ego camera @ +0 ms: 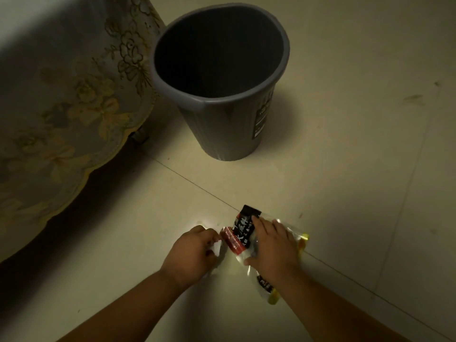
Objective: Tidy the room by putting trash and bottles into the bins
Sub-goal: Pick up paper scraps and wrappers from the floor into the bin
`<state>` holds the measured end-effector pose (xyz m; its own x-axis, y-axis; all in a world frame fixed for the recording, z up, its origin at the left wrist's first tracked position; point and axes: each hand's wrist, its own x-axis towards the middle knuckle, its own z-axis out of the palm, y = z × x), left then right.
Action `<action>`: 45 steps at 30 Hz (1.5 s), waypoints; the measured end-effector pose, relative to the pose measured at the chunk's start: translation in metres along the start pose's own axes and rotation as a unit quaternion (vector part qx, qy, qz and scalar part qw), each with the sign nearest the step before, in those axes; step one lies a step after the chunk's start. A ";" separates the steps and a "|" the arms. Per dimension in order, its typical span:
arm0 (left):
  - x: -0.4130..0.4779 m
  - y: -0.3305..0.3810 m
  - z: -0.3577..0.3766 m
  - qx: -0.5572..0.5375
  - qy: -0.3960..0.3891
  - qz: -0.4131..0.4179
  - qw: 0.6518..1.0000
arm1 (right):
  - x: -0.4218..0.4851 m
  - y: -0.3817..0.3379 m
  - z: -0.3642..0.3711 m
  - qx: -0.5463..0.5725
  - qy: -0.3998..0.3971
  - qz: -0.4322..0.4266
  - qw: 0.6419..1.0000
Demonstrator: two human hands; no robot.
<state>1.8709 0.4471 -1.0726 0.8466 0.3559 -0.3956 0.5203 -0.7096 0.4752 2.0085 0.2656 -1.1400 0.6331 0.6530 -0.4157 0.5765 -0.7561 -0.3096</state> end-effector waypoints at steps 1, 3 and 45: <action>0.003 0.002 -0.001 0.002 -0.001 0.000 1.000 | -0.001 -0.002 -0.002 -0.003 0.008 -0.001 1.000; 0.007 0.006 -0.002 0.000 0.001 -0.001 1.000 | -0.002 -0.004 -0.006 -0.008 0.023 -0.004 1.000; -0.364 0.300 -0.555 -0.131 0.216 -0.081 0.964 | -0.345 -0.273 -0.624 0.192 0.132 -0.116 0.965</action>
<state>1.7812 0.4417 -0.3502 0.6905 0.7090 -0.1431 0.6115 -0.4666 0.6390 1.9549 0.2740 -0.3784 0.6491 0.7565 -0.0798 0.5163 -0.5152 -0.6841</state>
